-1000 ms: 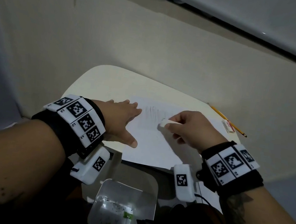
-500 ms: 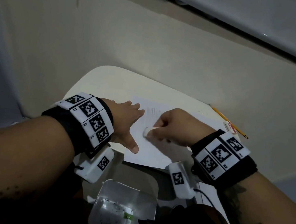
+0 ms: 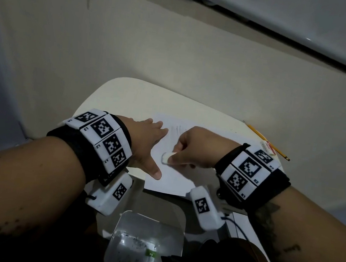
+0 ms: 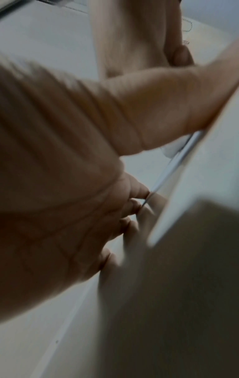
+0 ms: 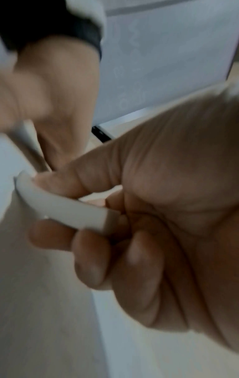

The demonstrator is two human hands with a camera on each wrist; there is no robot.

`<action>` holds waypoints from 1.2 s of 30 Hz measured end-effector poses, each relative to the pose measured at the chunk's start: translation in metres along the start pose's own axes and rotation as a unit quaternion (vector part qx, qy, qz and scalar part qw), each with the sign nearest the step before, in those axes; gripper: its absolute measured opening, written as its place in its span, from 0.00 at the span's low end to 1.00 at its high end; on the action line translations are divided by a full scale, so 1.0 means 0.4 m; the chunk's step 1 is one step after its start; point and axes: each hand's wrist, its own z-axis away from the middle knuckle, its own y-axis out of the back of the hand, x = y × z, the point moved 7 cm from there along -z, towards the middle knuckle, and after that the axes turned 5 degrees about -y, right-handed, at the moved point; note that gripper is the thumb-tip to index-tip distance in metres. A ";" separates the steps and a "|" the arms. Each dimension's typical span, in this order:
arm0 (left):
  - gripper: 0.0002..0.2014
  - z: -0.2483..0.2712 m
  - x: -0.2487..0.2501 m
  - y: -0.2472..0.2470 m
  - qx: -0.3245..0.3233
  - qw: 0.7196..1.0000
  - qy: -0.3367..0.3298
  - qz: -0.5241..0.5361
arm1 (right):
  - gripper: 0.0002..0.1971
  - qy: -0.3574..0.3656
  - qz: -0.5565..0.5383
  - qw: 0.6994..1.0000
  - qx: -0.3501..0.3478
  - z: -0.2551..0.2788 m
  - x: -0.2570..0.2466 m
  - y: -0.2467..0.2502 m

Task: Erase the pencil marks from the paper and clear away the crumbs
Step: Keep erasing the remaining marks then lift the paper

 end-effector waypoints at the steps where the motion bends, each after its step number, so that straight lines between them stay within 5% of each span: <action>1: 0.60 0.000 0.000 0.000 -0.001 1.000 -0.001 -0.001 | 0.17 -0.019 0.012 1.000 0.013 -0.006 0.016 0.016; 5: 0.59 -0.003 -0.002 0.001 0.001 1.000 -0.003 -0.005 | 0.16 -0.033 0.014 0.998 0.054 -0.013 0.036 0.059; 10: 0.61 -0.010 -0.005 -0.005 0.000 1.000 -0.003 0.003 | 0.16 0.030 0.011 0.999 -0.011 -0.003 -0.031 -0.005; 15: 0.59 -0.003 -0.001 0.001 -0.005 1.000 -0.001 -0.004 | 0.18 -0.020 0.038 0.997 0.057 -0.019 0.007 0.059; 20: 0.60 -0.005 -0.001 -0.002 -0.009 1.000 0.000 0.011 | 0.16 0.039 0.012 0.999 -0.007 -0.008 -0.046 0.002; 25: 0.60 -0.001 -0.002 -0.003 -0.011 1.000 0.003 -0.002 | 0.19 -0.031 0.023 0.998 0.049 -0.028 0.038 0.065; 30: 0.61 -0.005 -0.003 -0.003 -0.015 1.000 0.002 0.001 | 0.18 -0.001 -0.025 1.000 -0.002 -0.005 0.038 0.019; 36: 0.61 -0.003 -0.002 -0.005 -0.011 1.000 0.005 -0.002 | 0.17 -0.059 -0.016 0.997 0.056 -0.007 0.123 0.080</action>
